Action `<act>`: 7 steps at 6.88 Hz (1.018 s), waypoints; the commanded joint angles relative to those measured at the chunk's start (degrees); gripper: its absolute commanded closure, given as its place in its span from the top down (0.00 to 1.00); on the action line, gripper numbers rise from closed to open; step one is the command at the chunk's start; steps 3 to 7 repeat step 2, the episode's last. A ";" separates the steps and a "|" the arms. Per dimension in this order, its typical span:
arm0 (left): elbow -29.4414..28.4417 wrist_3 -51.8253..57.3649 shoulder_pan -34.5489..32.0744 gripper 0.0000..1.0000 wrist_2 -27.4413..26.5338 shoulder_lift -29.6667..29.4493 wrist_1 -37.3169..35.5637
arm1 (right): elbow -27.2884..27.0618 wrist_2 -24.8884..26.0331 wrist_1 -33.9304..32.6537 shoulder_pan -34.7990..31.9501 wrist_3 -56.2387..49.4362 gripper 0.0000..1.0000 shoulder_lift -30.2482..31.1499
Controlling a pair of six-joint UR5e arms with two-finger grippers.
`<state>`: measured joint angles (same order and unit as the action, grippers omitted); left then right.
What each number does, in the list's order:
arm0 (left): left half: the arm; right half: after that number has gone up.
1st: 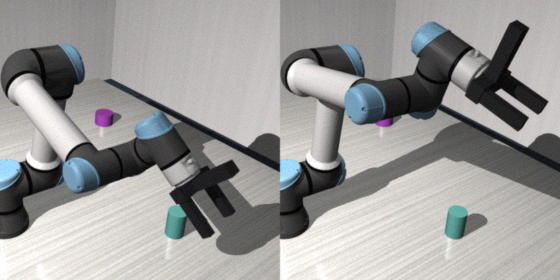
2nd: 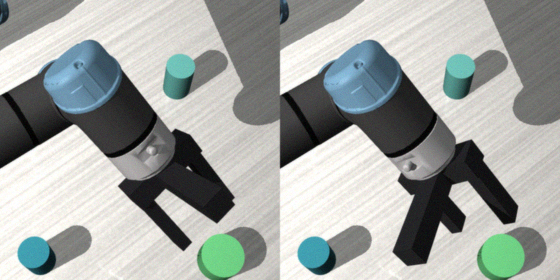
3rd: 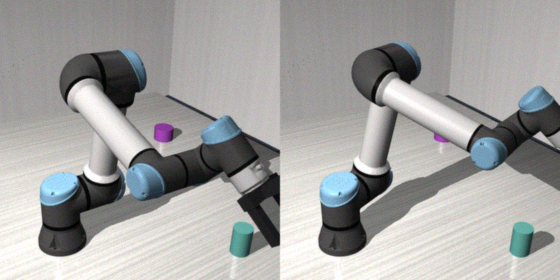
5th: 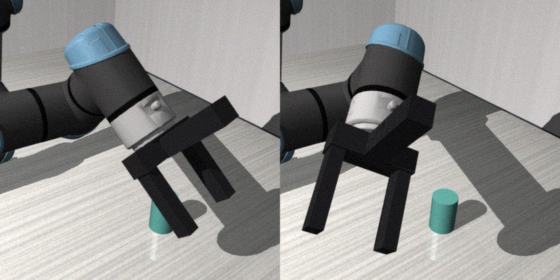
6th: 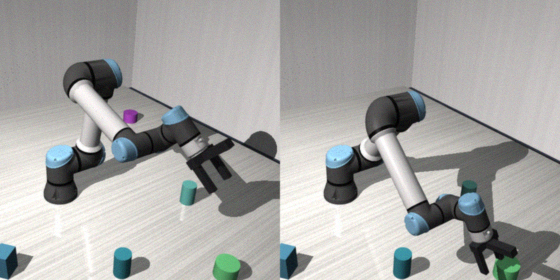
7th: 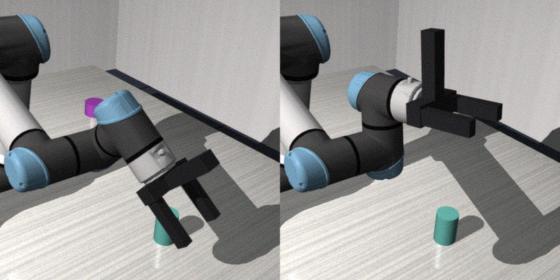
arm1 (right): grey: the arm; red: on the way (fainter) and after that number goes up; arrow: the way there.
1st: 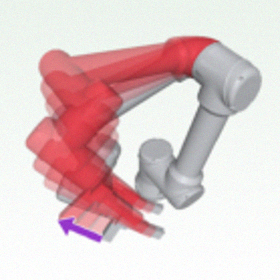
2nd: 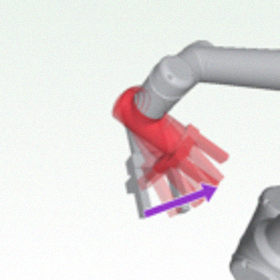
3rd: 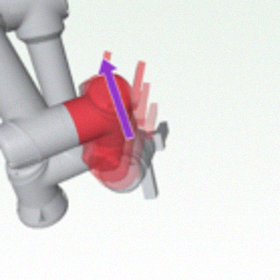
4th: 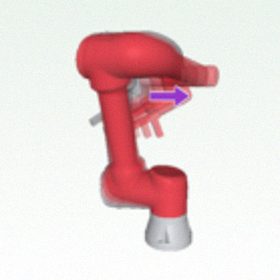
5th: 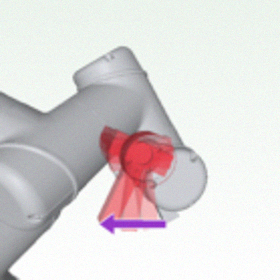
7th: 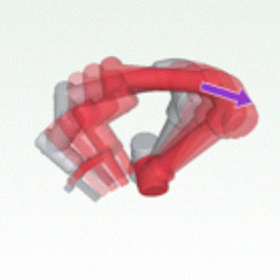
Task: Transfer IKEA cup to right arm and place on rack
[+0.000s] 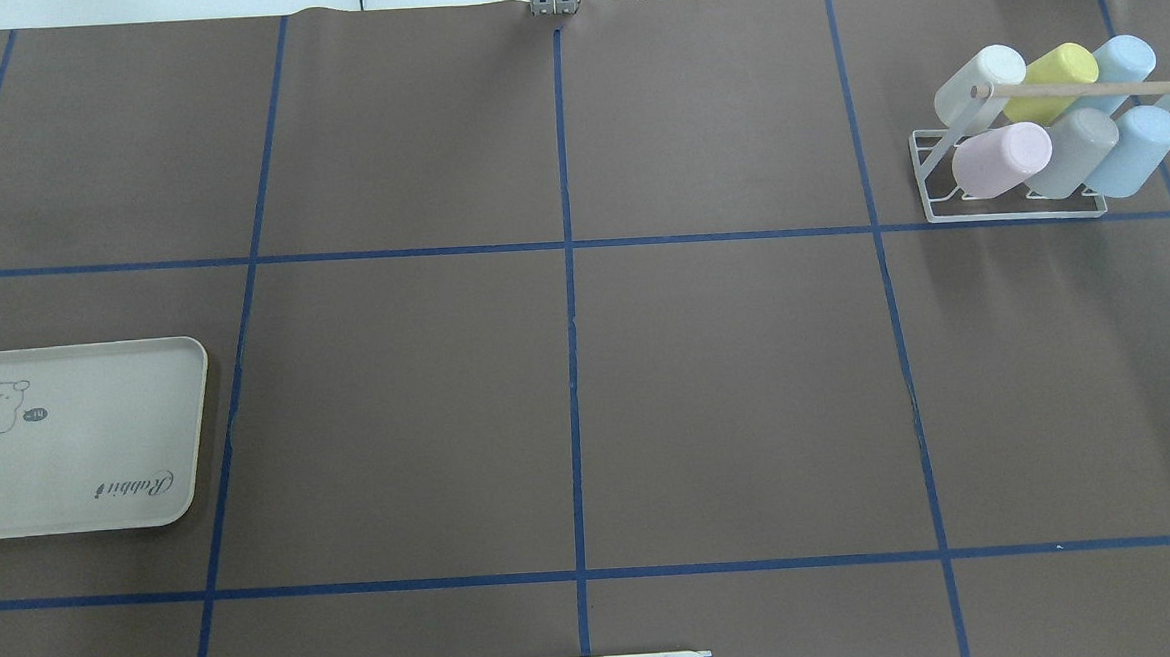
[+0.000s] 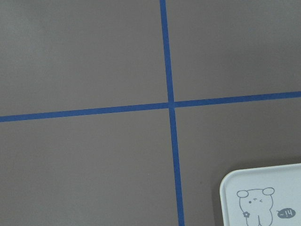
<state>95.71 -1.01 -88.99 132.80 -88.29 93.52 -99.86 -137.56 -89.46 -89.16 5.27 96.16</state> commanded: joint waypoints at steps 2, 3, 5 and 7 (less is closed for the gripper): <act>0.18 -0.04 0.05 1.00 0.01 -0.04 0.00 | 0.02 -0.08 0.07 0.04 0.00 1.00 0.00; 0.18 -0.04 0.05 1.00 0.01 -0.04 0.00 | 0.02 -0.08 0.07 0.04 0.00 1.00 0.00; 0.18 -0.04 0.05 1.00 0.01 -0.04 0.00 | 0.02 -0.08 0.07 0.04 0.00 1.00 0.00; 0.18 -0.04 0.05 1.00 0.01 -0.04 0.00 | 0.02 -0.08 0.07 0.04 0.00 1.00 0.00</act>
